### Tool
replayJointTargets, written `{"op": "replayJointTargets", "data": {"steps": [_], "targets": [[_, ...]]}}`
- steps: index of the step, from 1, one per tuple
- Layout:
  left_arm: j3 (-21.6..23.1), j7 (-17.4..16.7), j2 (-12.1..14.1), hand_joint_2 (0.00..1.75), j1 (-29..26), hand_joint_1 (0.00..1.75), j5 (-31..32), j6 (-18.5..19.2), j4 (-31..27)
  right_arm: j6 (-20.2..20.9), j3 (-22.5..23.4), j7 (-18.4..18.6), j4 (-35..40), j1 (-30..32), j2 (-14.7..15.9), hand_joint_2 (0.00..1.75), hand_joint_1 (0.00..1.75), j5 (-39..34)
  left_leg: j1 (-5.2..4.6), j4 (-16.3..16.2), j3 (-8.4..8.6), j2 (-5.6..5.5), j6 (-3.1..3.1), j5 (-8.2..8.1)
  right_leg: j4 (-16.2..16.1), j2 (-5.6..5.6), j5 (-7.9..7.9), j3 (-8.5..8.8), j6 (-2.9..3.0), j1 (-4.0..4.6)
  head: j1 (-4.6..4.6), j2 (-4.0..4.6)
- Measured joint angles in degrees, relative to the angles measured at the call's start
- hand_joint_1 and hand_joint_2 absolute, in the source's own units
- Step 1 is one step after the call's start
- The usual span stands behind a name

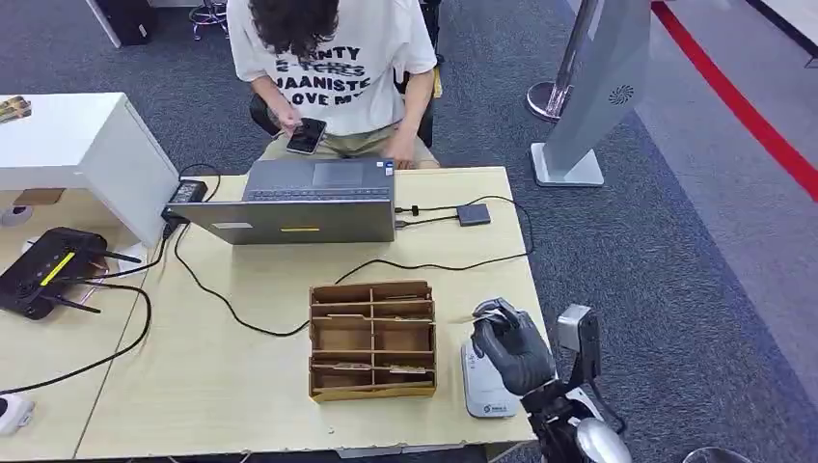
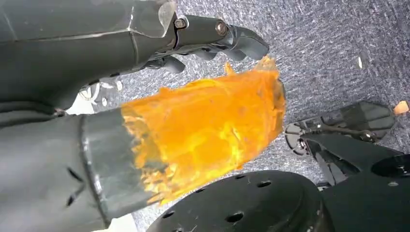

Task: Pass the card to the sensor for recognition and then transmit it.

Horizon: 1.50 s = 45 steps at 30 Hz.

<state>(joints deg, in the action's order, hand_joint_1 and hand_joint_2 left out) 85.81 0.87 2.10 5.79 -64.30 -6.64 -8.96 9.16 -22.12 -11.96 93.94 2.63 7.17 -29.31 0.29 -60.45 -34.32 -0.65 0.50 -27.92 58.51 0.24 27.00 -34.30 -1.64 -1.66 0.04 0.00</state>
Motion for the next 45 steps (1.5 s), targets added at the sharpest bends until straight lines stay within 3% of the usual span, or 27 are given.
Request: {"op": "replayJointTargets", "data": {"steps": [5,10,19,33,36,43,45], "targets": [[0.0,0.1,0.0,0.00,0.0,0.00,-0.4,0.0,0.0,-0.1,-0.1,2.3,-0.9,-1.8,3.1,1.75,1.75,-0.7,-0.01,0.0,0.00,0.00,0.00,0.00,0.0,0.00,-0.01,0.00,0.00,-0.01,0.00,0.00],[0.0,0.2,0.0,0.00,0.0,0.00,-0.9,0.2,0.0,-0.1,-0.8,6.7,-2.3,-5.0,8.4,1.75,1.75,-0.7,-0.03,0.0,-0.01,0.00,0.00,0.00,0.0,0.00,-0.01,0.01,-0.01,-0.02,0.00,0.00],[0.0,0.1,0.1,0.00,-0.1,0.00,-0.9,0.2,0.0,4.7,-3.3,17.0,-6.0,-12.1,23.1,1.75,1.75,-7.1,-0.13,0.0,-0.02,-0.04,0.05,0.00,0.0,-0.03,-0.06,0.02,-0.08,-0.12,0.04,0.00],[0.0,0.0,0.0,0.00,-0.1,0.00,-0.9,0.5,0.0,5.6,-5.6,20.1,-5.4,-13.1,35.9,1.75,1.75,-14.2,-0.13,0.0,-0.01,-0.03,0.08,-0.03,0.0,-0.01,-0.05,0.00,-0.09,-0.12,0.02,0.00],[0.0,0.0,0.0,0.00,-0.1,0.00,-1.1,0.4,0.0,5.4,-4.7,18.3,-3.7,-12.2,37.4,1.75,1.75,-12.0,-0.14,0.0,-0.01,-0.02,0.09,-0.03,0.0,-0.01,-0.05,0.00,-0.09,-0.13,0.02,0.00],[0.0,0.0,0.0,0.00,-0.1,0.00,-1.2,0.4,0.0,5.3,-4.6,18.0,-3.6,-12.1,37.4,1.75,1.75,-11.6,-0.14,0.0,-0.01,-0.02,0.09,-0.03,0.0,-0.01,-0.05,0.00,-0.09,-0.13,0.00,0.00],[0.0,0.1,0.0,0.00,-0.1,0.00,-1.6,0.4,0.0,4.1,-4.2,15.6,-2.3,-11.1,37.0,1.75,1.75,-7.2,-0.12,0.0,-0.01,-0.03,0.08,-0.03,0.0,-0.02,-0.04,0.01,-0.09,-0.11,0.02,0.00]]}}
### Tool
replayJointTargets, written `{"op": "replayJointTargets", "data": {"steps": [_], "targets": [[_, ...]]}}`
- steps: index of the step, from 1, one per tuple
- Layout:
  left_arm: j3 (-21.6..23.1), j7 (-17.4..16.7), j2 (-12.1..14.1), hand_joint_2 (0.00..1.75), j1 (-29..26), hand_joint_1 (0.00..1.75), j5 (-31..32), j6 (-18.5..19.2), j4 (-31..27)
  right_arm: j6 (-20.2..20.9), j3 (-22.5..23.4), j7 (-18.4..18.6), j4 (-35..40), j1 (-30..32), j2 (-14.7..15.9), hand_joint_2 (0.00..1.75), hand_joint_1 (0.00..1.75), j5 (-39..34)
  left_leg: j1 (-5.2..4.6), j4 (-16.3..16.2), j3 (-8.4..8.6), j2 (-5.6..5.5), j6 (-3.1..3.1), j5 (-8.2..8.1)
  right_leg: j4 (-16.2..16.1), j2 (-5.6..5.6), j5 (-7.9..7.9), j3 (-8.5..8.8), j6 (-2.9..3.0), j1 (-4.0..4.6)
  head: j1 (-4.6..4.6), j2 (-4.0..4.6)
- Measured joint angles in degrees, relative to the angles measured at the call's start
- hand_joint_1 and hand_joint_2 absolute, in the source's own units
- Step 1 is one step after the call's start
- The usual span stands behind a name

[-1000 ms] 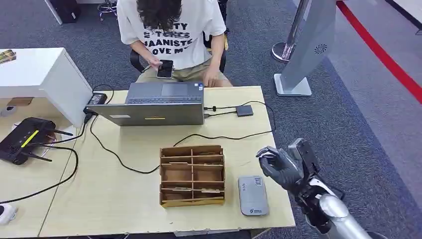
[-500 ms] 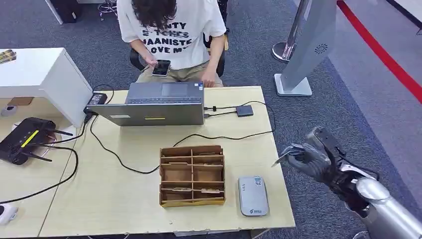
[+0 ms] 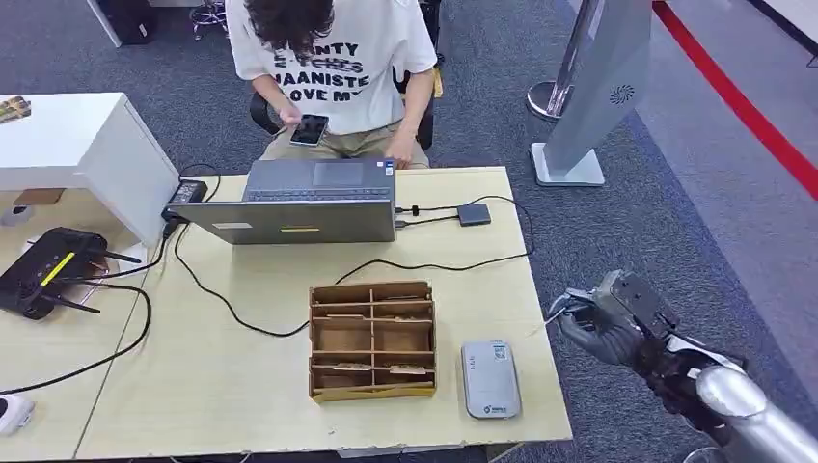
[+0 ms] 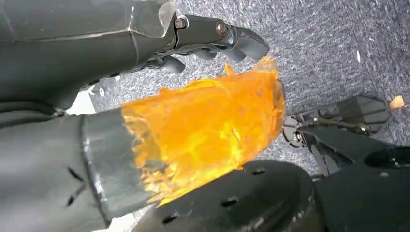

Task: Pass the card to the sensor for recognition and then transmit it.

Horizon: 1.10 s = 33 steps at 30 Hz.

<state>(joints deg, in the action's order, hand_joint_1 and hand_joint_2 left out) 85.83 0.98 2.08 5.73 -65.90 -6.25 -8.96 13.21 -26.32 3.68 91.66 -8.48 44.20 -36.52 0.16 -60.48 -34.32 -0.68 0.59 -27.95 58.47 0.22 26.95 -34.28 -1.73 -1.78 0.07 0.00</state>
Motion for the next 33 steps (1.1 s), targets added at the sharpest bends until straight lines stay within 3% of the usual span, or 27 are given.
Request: {"op": "replayJointTargets", "data": {"steps": [1,3,9,15,20,33], "targets": [[0.0,0.1,-0.2,0.00,0.0,0.00,-0.4,0.0,0.0,-1.1,-0.4,-2.0,2.0,2.1,-1.6,1.75,1.75,4.3,0.01,0.0,-0.01,-0.01,-0.01,0.00,0.0,-0.01,0.01,-0.01,0.01,0.02,-0.02,0.00],[0.0,0.1,-0.4,0.00,0.0,0.00,-0.5,0.0,0.0,-1.4,-0.5,-2.4,3.8,3.9,-2.9,1.75,1.75,4.9,0.01,0.0,0.00,0.01,0.00,0.00,0.0,0.00,0.01,-0.01,0.00,0.01,0.00,0.00],[0.0,0.1,-0.4,0.00,-0.1,0.00,-0.7,-0.6,0.0,-0.4,-0.6,-2.4,5.1,5.9,-2.9,1.75,1.75,4.5,0.00,0.0,0.00,-0.01,0.00,0.00,0.0,-0.02,0.01,-0.01,0.00,0.00,-0.02,0.00],[0.0,-0.4,-0.5,0.00,-0.1,0.00,-0.6,-0.8,0.0,0.8,-1.2,2.1,8.4,9.1,1.5,1.75,1.75,1.2,-0.04,0.0,-0.01,0.00,0.05,-0.05,0.0,-0.01,0.02,-0.02,-0.01,-0.04,-0.02,0.00],[0.2,-0.5,-0.5,0.00,-0.1,0.00,-0.5,-0.9,0.0,1.3,-1.9,2.4,10.9,9.6,5.8,1.75,1.75,2.7,-0.03,0.0,0.01,0.02,0.08,-0.07,0.0,0.02,0.01,-0.01,-0.01,-0.03,-0.02,0.00],[0.3,-0.6,-0.8,0.00,-0.1,0.00,-0.5,-1.0,0.0,-0.1,-5.8,-0.7,10.5,9.0,3.8,1.75,1.75,8.7,-0.02,0.0,0.00,0.02,0.09,-0.07,0.0,0.00,0.01,-0.01,-0.01,-0.02,0.00,0.00]]}}
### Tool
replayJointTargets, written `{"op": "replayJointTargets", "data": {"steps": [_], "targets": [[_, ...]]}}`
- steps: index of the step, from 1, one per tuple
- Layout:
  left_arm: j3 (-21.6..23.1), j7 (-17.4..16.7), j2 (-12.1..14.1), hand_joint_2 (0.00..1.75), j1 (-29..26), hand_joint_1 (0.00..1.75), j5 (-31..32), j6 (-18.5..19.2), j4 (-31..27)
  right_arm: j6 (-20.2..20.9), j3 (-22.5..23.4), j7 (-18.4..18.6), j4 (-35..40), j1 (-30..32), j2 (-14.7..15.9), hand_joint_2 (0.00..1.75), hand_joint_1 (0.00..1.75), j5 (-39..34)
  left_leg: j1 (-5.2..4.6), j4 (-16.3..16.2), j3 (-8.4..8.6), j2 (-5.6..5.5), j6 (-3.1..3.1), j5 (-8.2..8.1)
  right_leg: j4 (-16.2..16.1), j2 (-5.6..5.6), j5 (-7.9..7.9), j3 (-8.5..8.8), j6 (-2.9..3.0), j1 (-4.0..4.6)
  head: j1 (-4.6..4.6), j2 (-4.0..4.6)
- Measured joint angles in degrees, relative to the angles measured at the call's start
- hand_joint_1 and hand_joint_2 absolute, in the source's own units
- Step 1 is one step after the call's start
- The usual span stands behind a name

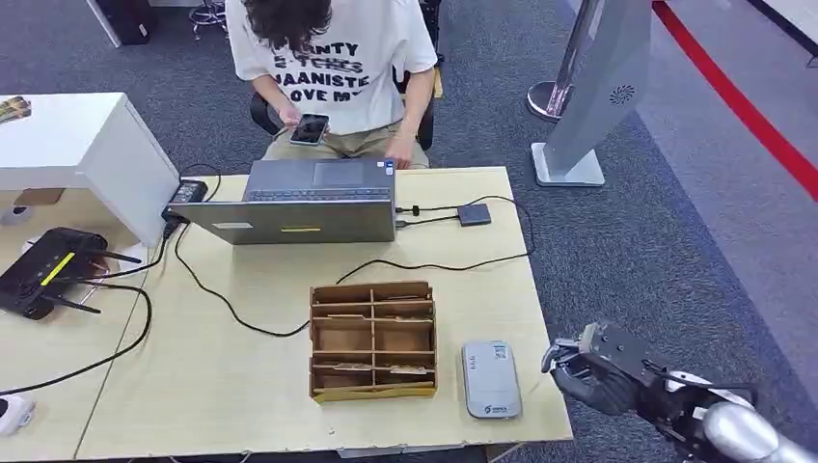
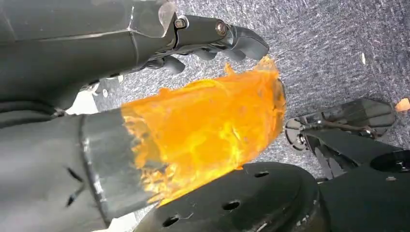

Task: Pass the card to the sensor for recognition and then transmit it.

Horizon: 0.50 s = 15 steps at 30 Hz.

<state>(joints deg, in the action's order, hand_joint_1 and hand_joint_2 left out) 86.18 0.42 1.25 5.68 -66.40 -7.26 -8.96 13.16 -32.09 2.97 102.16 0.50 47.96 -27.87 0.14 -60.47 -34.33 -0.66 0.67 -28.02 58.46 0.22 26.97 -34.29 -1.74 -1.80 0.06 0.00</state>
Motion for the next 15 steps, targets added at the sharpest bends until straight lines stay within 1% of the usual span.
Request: {"op": "replayJointTargets", "data": {"steps": [11,15], "targets": [[0.0,0.0,0.0,0.00,0.0,0.00,0.0,0.0,0.0,0.0,-0.9,0.0,-0.3,-0.5,-0.2,1.75,1.75,0.2,0.00,0.0,0.00,0.00,0.00,0.00,0.0,0.00,0.00,0.00,0.00,0.00,-0.02,0.00],[0.2,0.0,0.0,0.00,0.0,0.00,0.2,0.0,0.0,0.3,-1.7,0.2,-0.7,-2.4,-0.5,1.75,1.75,3.4,0.00,0.0,-0.01,0.02,0.00,0.00,0.0,0.04,0.00,0.00,0.00,0.00,-0.02,0.00]]}}
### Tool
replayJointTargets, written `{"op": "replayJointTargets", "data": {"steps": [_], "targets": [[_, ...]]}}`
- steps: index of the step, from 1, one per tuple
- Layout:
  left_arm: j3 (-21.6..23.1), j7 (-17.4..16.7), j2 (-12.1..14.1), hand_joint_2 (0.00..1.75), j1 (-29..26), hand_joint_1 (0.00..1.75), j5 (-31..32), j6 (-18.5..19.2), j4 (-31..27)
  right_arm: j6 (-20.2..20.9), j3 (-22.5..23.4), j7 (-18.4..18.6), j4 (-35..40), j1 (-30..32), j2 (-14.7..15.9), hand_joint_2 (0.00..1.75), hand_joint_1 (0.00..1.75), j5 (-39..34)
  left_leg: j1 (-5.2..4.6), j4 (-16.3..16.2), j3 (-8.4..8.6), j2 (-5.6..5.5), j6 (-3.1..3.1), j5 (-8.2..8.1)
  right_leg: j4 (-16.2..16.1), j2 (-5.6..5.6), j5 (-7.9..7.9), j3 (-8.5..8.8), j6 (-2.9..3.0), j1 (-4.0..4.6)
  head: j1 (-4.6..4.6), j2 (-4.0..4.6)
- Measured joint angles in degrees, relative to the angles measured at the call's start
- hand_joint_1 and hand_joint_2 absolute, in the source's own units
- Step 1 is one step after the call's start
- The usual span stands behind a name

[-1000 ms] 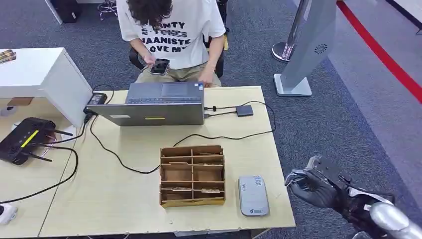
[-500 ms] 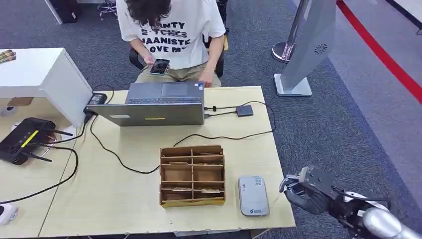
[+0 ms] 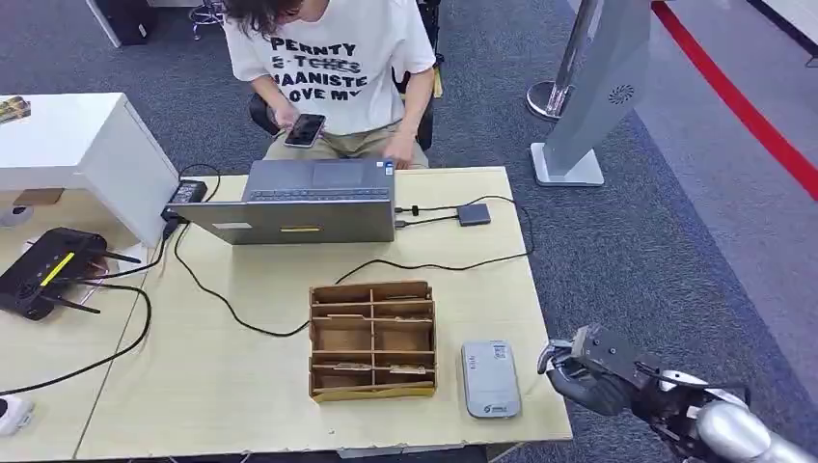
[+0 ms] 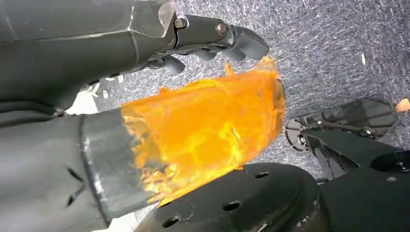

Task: Pass the card to the sensor for recognition and then transmit it.

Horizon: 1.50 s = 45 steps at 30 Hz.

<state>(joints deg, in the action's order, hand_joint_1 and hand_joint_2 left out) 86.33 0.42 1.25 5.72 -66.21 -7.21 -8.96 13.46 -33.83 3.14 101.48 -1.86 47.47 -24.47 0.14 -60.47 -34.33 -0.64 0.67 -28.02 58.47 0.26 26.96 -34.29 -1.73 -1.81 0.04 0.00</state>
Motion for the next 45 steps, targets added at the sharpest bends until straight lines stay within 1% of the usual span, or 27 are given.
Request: {"op": "replayJointTargets", "data": {"steps": [4,6,9,13,19,23,31,34,37,45], "targets": [[0.6,0.0,-0.1,0.00,0.2,0.00,0.4,0.2,0.0,1.8,-2.8,0.5,-2.0,-5.8,-1.4,1.75,1.75,5.9,0.00,0.0,0.05,0.06,0.01,0.01,0.0,0.04,-0.01,0.01,0.00,0.00,0.02,0.00],[0.8,0.0,-0.2,0.00,0.2,0.00,0.4,0.3,0.0,1.9,-4.4,0.5,-3.0,-8.7,-2.3,1.75,1.75,8.5,0.00,0.0,0.04,0.04,0.01,0.03,0.0,0.01,-0.02,0.03,0.00,0.00,0.00,0.00],[0.8,0.0,-0.4,0.00,0.2,0.00,0.2,0.4,0.0,1.4,-6.8,0.0,-4.2,-12.3,-3.5,1.75,1.75,12.9,0.00,0.0,0.04,0.03,0.02,0.06,0.0,0.00,-0.02,0.02,0.00,0.00,0.00,0.00],[0.8,0.2,-0.5,0.00,0.2,0.00,-0.5,0.6,0.0,-1.5,-9.1,-1.7,-4.8,-14.9,-5.1,1.75,1.75,20.7,0.00,0.0,0.03,0.00,0.02,0.06,0.0,-0.03,-0.01,0.02,0.00,0.00,0.00,0.00],[0.8,0.2,-0.7,0.00,0.2,0.00,-1.0,0.7,0.0,-3.5,-11.2,-3.0,-4.8,-16.1,-6.8,1.75,1.75,28.3,0.00,0.0,-0.01,-0.01,0.03,0.04,0.0,-0.03,0.00,0.00,0.00,0.00,0.00,0.00],[0.8,0.3,-0.8,0.00,0.2,0.00,-1.2,1.1,0.0,-3.7,-12.4,-3.6,-4.8,-16.3,-7.8,1.75,1.75,32.3,0.00,0.0,-0.02,-0.03,0.04,0.04,0.0,-0.08,0.00,0.01,-0.01,0.00,0.02,0.00],[0.8,0.4,-0.8,0.00,0.2,0.00,-1.4,1.1,0.0,-4.2,-13.3,-4.0,-4.8,-16.8,-9.0,1.75,1.75,34.4,0.00,0.0,-0.01,-0.02,0.03,0.05,0.0,-0.07,-0.01,0.02,-0.01,0.00,0.02,0.00],[0.8,0.5,-0.8,0.00,0.2,0.00,-1.7,1.2,0.0,-5.4,-13.7,-4.7,-4.8,-17.1,-9.2,1.75,1.75,40.5,0.00,0.0,-0.01,-0.02,0.03,0.05,0.0,-0.06,-0.01,0.01,-0.01,0.00,0.02,0.00],[0.8,0.7,-0.9,0.00,0.2,0.00,-2.1,1.2,0.0,-8.3,-14.5,-5.0,-4.6,-17.6,-9.8,1.75,1.75,51.2,0.00,0.0,-0.01,-0.02,0.03,0.05,0.0,-0.06,0.00,0.01,0.00,0.00,0.00,0.00],[0.8,0.8,-1.1,0.00,0.1,0.00,-2.9,1.2,0.0,-13.5,-15.7,-4.7,-4.3,-17.7,-10.3,1.75,1.75,64.7,0.00,0.0,0.00,-0.02,0.03,0.05,0.0,-0.06,0.00,0.01,-0.01,0.00,0.02,0.00]]}}
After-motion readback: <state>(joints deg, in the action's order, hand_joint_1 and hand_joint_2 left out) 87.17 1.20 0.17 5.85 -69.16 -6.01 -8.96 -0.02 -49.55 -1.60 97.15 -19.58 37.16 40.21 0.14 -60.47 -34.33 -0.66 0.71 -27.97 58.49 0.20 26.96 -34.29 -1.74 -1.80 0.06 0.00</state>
